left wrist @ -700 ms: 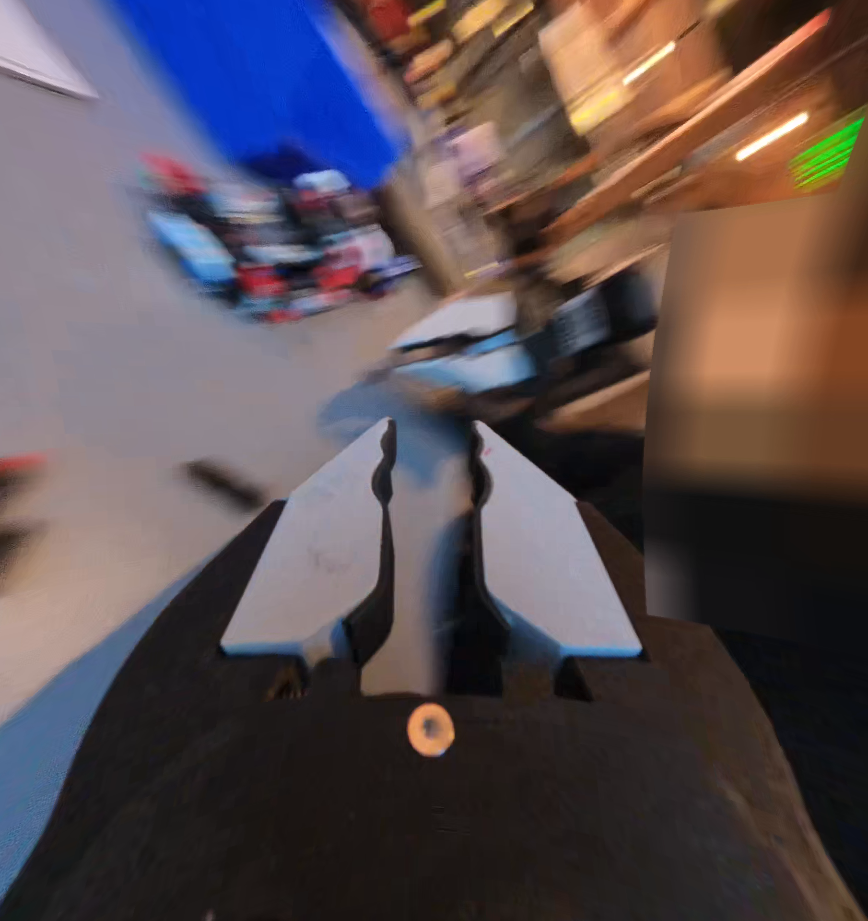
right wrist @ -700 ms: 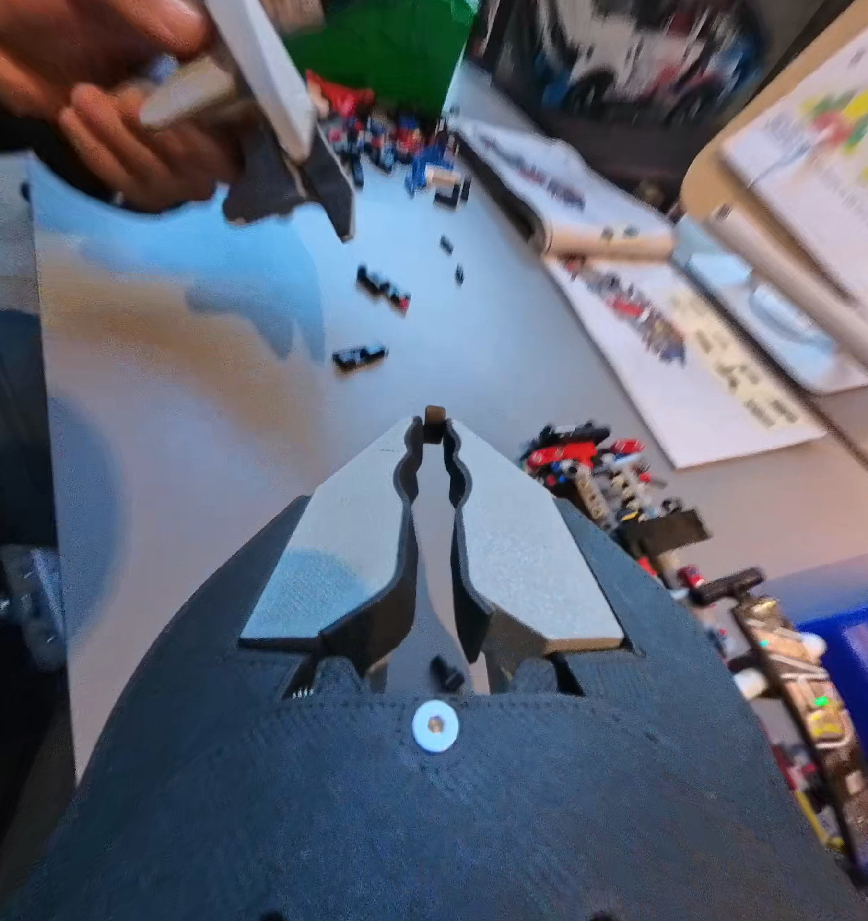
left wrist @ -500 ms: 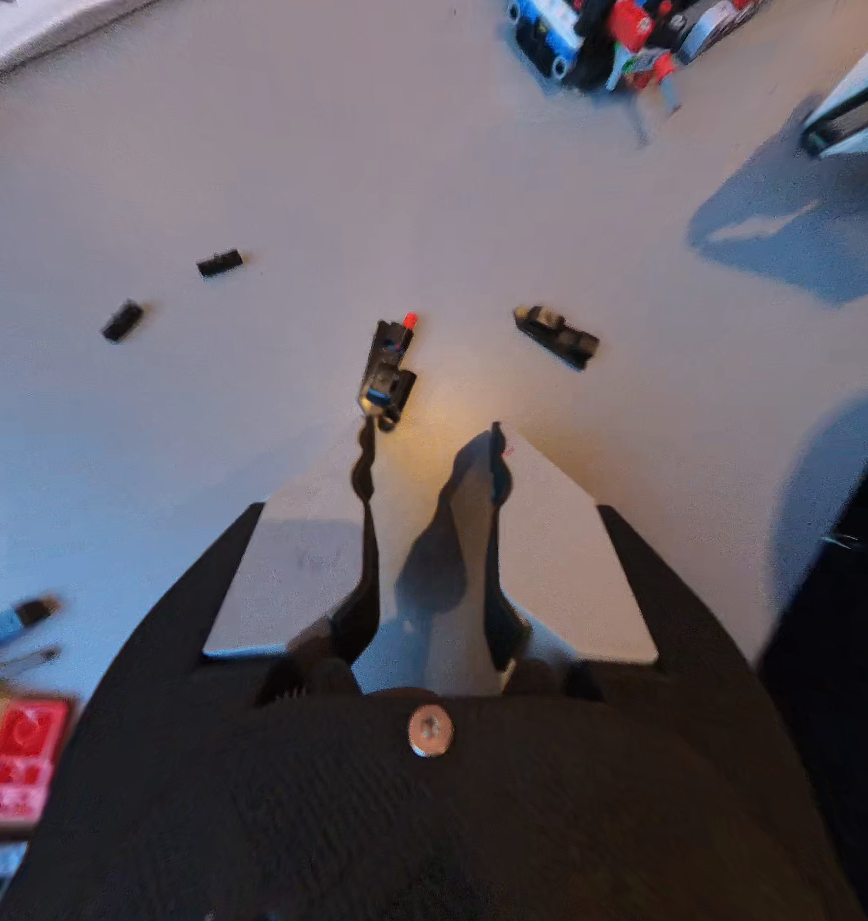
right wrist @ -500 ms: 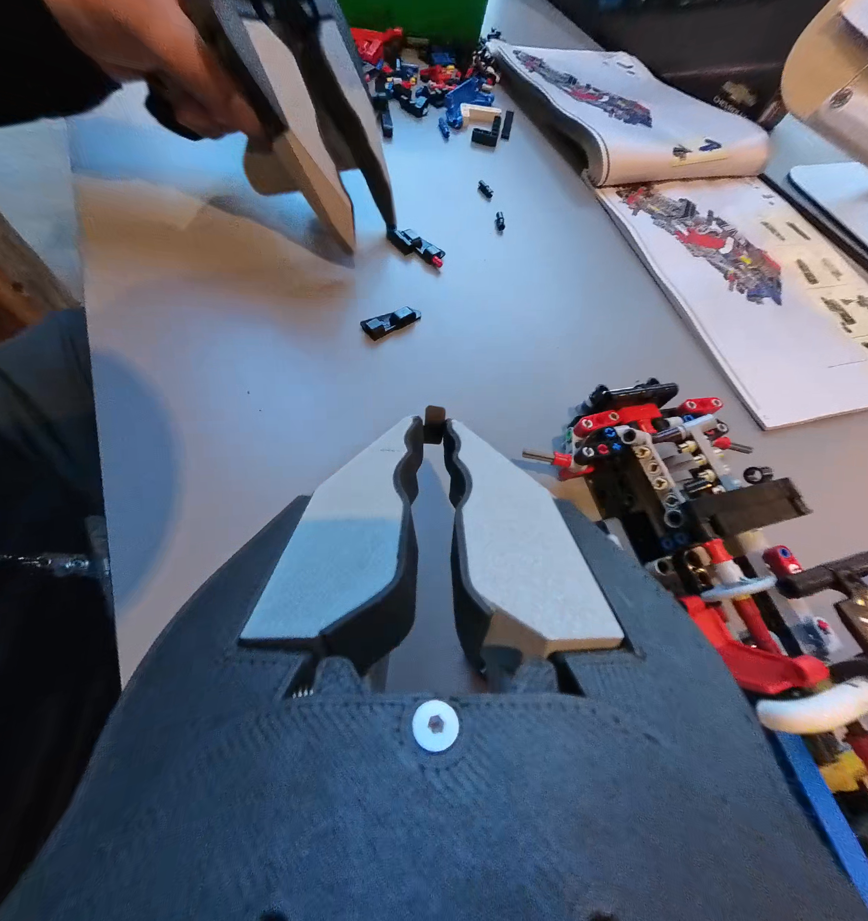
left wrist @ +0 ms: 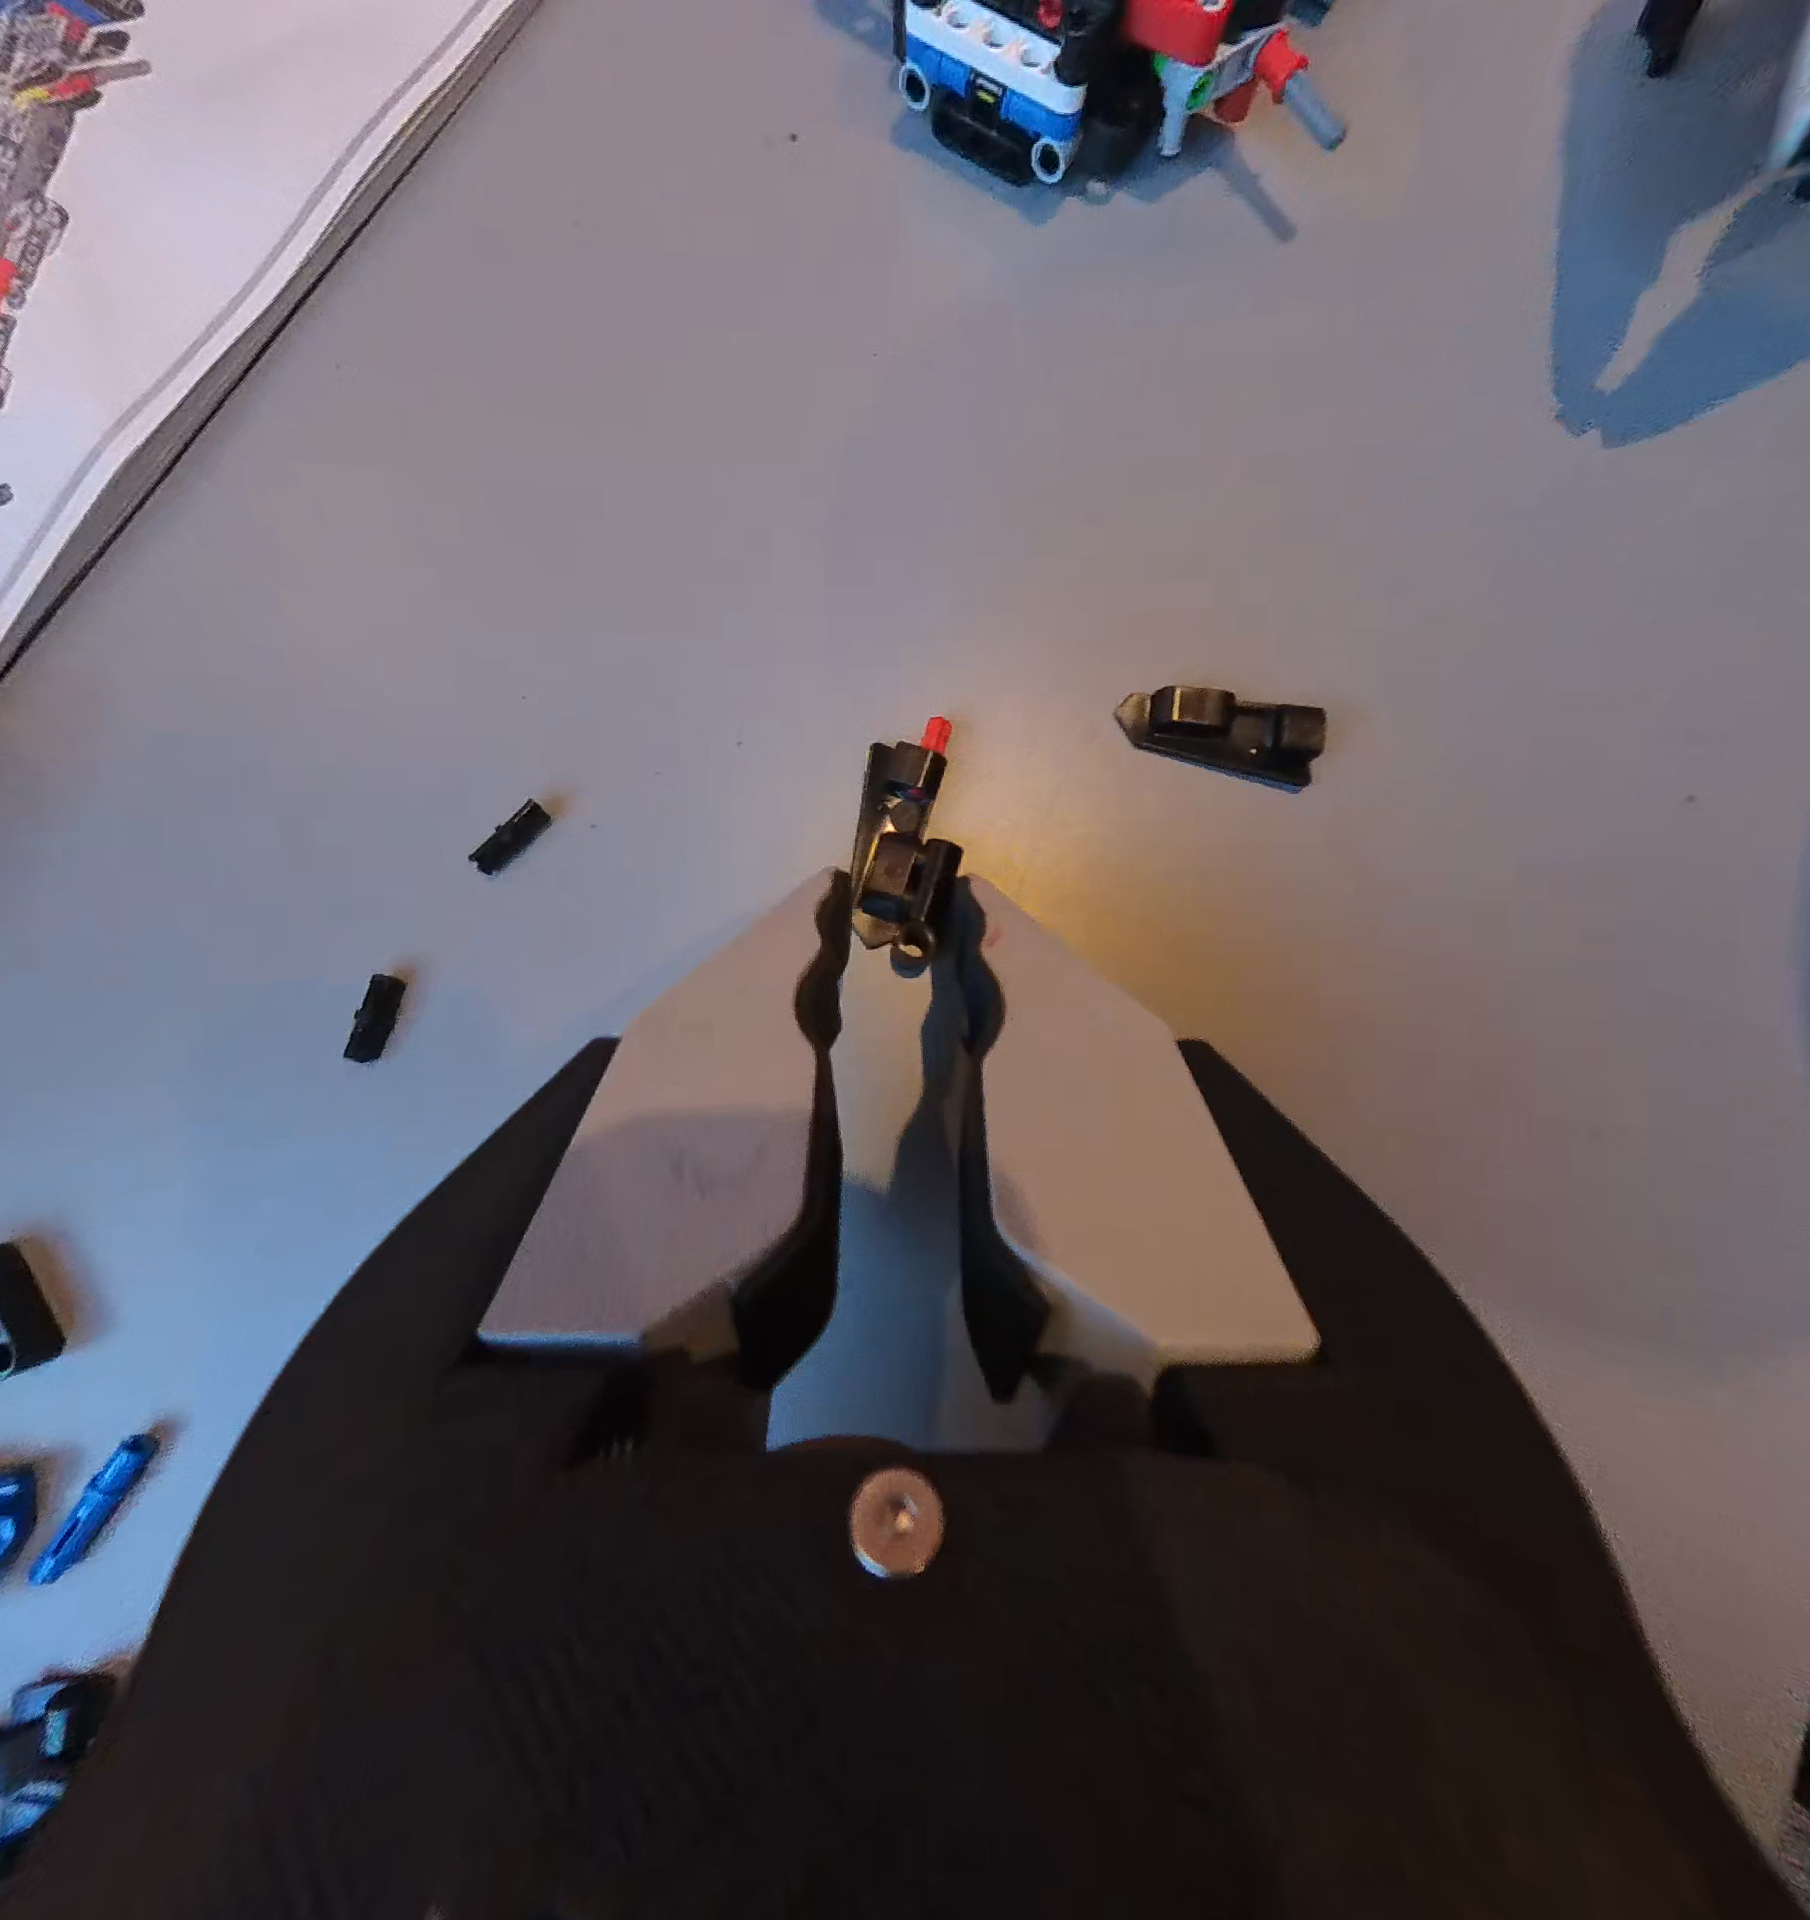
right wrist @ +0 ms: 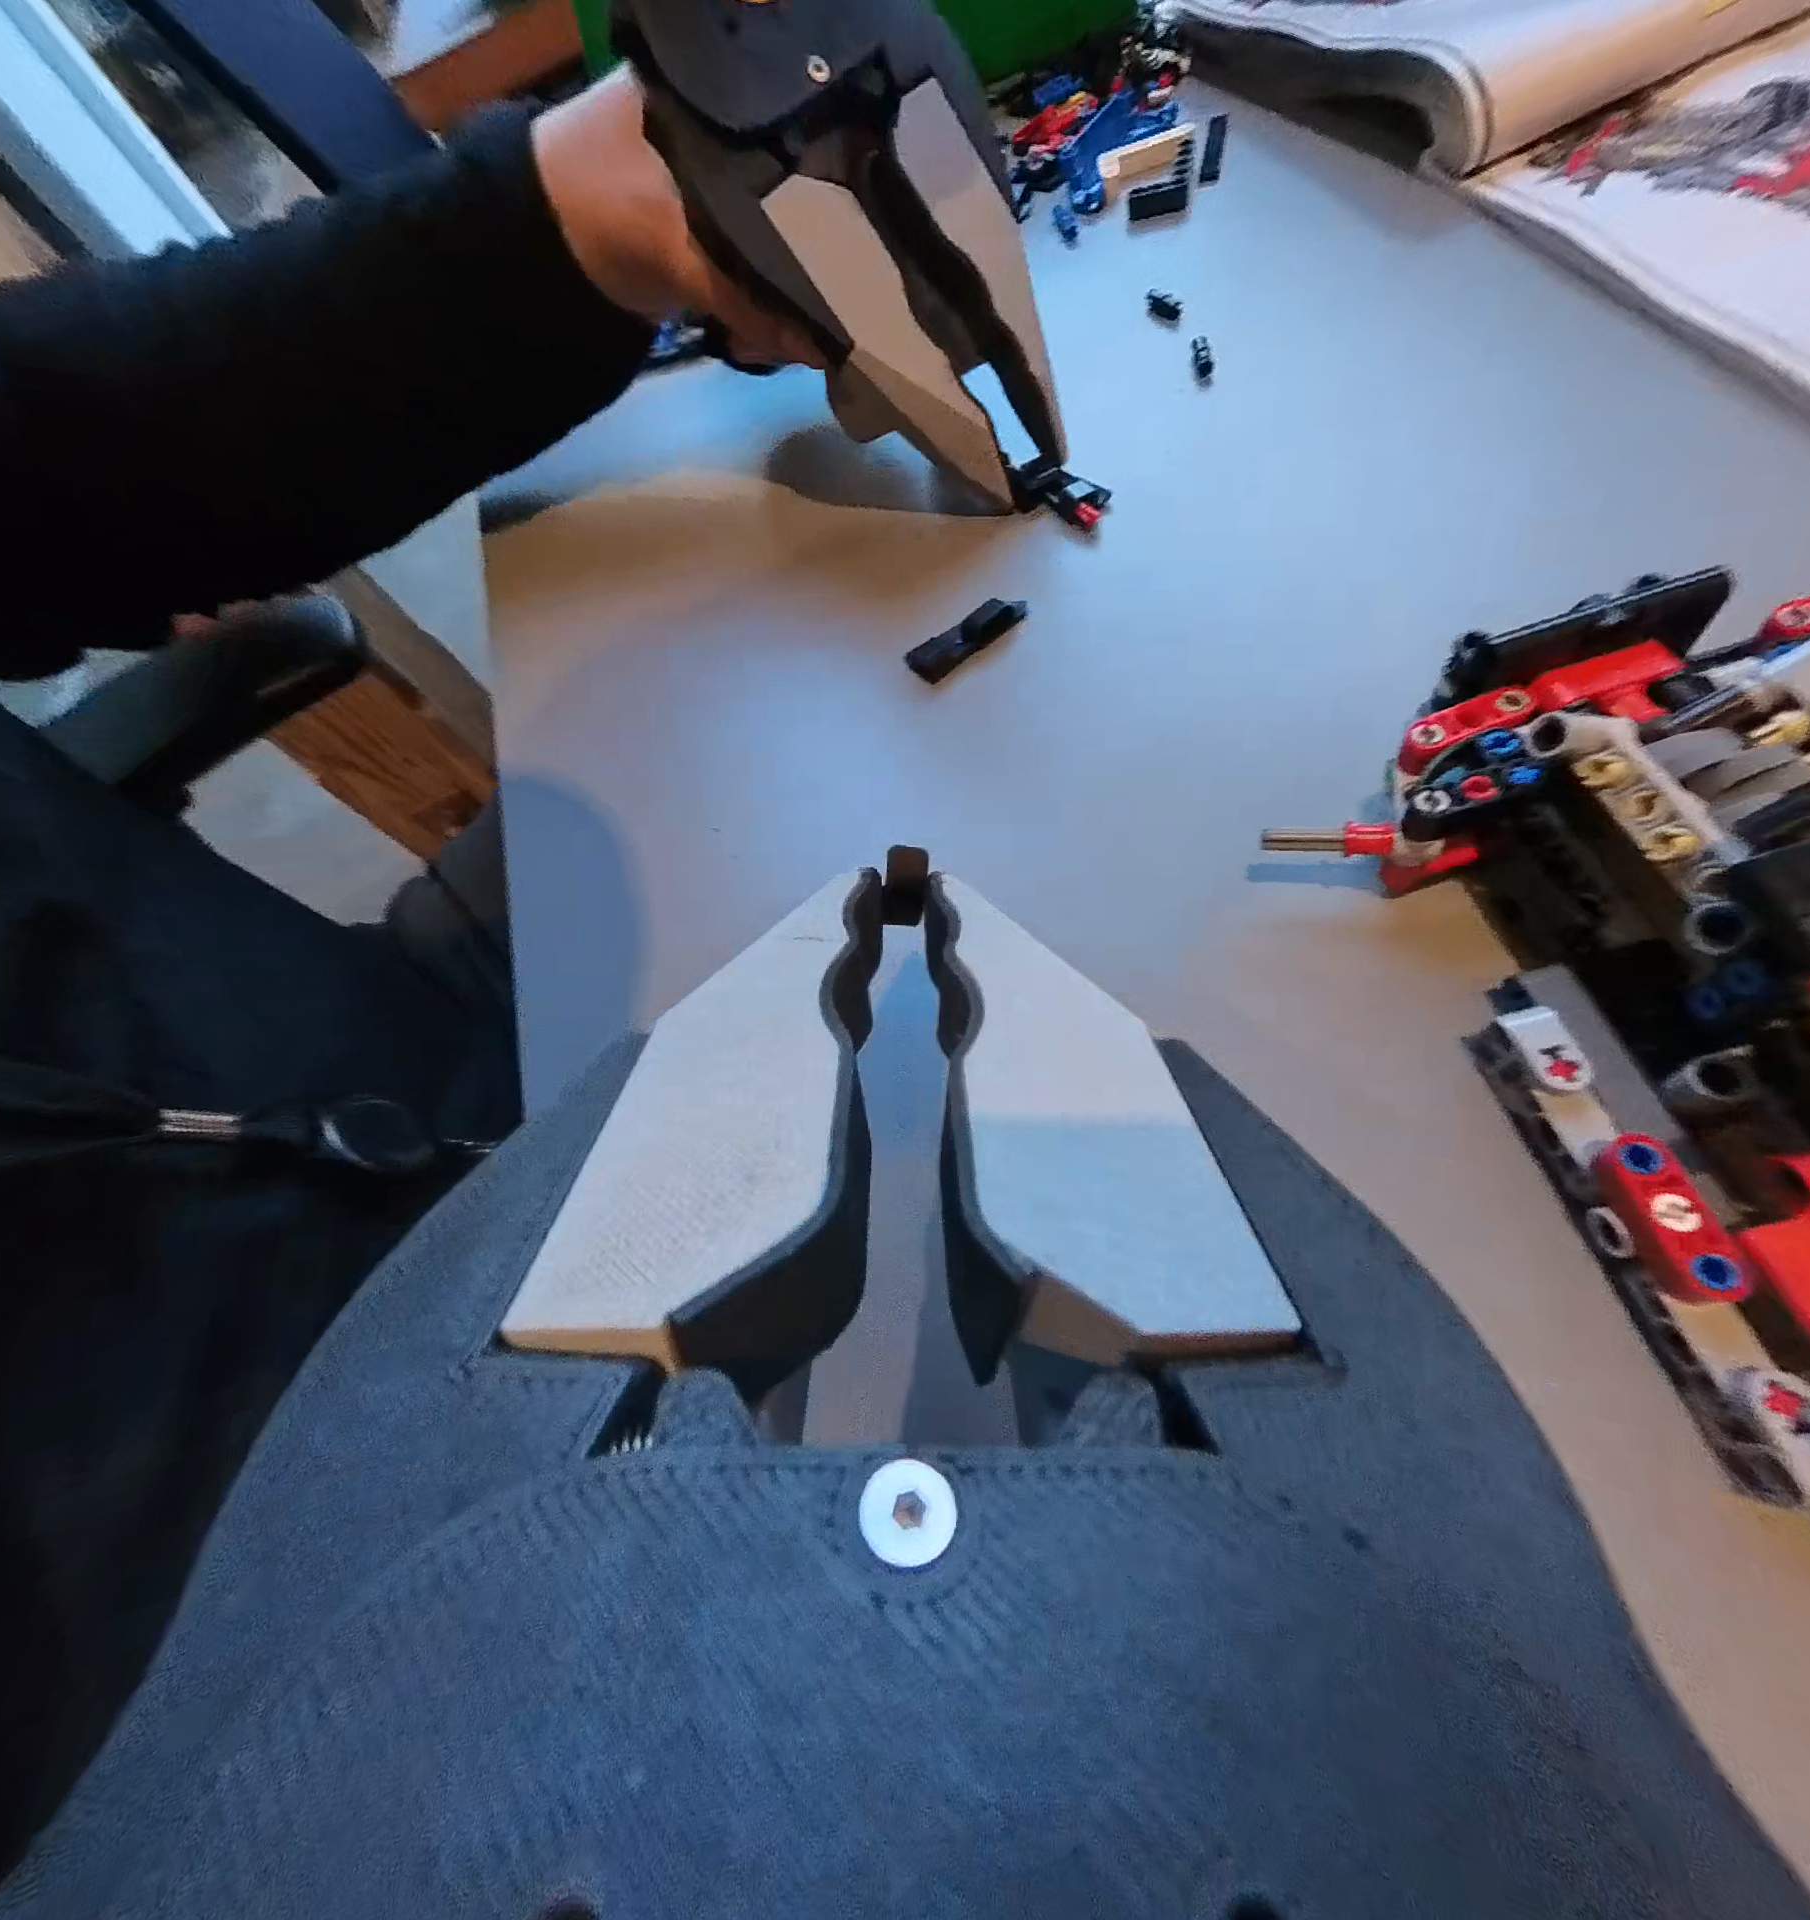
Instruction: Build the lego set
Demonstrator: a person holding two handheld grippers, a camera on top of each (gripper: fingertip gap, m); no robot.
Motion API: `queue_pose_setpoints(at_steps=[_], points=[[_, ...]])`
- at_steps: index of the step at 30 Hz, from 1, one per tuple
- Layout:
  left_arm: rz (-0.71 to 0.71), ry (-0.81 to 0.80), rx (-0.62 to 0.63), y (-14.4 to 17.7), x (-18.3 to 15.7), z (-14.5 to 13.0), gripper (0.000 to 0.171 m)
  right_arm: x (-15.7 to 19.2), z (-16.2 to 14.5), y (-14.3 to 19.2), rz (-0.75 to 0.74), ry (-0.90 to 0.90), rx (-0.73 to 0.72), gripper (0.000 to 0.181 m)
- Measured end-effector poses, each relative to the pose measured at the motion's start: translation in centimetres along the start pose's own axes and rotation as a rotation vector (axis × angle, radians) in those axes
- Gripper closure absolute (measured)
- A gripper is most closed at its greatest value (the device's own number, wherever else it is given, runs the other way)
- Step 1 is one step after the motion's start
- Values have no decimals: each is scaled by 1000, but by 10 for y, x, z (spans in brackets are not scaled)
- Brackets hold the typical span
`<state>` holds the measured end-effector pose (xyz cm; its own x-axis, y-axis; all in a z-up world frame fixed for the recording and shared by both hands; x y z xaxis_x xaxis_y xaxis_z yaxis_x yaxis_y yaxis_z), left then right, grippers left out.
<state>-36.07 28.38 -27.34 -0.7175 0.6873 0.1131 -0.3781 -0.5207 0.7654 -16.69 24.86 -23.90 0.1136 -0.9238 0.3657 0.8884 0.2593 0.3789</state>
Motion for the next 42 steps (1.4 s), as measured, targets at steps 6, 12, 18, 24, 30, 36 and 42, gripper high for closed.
queue_pose_setpoints(at_steps=[6,12,18,24,30,36,42], points=[[-95,60,-112,33,-47,19,159,9,-5,-6,87,-67,27,176],[-89,-157,-26,8,-137,20,159,9,-18,-15,103,-105,128,176],[-74,-159,-38,6,-143,20,158,0,-23,-17,62,-112,178,176],[-64,-120,-77,15,-140,27,134,1,-11,-12,80,-96,99,176],[24,-172,-207,27,-132,51,138,12,21,0,266,-169,-148,177],[118,-286,-367,24,-141,96,141,24,44,4,525,-342,-312,177],[89,-278,-461,23,-151,119,142,31,49,10,675,-461,-385,177]])
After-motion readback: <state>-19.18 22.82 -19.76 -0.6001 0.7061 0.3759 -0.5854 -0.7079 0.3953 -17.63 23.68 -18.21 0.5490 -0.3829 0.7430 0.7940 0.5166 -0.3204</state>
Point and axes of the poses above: each gripper's, where its closed fingertips meet, y back along the fingers, z out of its top, x = y × z across the jaws, the point moved 2 cm from there along y, back along the fingers, and after that the axes turned 10 degrees about z, right-handed, at the moved point
